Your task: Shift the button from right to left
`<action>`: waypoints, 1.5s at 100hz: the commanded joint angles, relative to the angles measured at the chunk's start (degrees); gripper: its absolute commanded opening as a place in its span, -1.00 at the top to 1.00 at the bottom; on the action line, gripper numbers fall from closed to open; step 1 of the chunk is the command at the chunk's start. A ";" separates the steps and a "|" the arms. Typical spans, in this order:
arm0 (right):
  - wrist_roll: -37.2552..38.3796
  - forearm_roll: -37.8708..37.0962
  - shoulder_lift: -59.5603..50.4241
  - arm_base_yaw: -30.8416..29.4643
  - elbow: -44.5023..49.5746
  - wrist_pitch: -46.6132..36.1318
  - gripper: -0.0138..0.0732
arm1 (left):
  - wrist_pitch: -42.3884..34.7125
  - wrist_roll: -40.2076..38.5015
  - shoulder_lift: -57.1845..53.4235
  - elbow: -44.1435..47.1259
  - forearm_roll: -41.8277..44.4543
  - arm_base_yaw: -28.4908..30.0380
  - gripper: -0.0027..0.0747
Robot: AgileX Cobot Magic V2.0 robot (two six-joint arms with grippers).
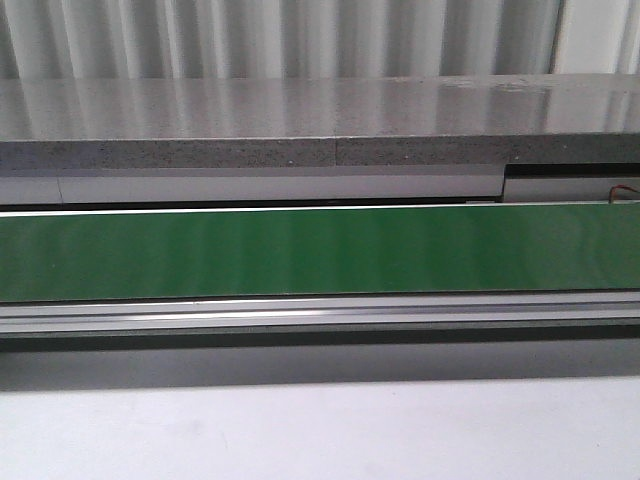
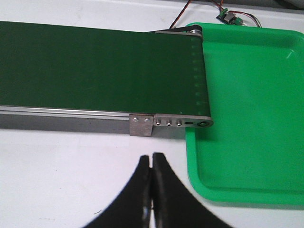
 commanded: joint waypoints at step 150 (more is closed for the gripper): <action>0.00 4.80 -20.16 3.95 24.83 -37.78 0.83 | -4.39 -0.63 -1.95 1.38 -0.76 -0.49 0.98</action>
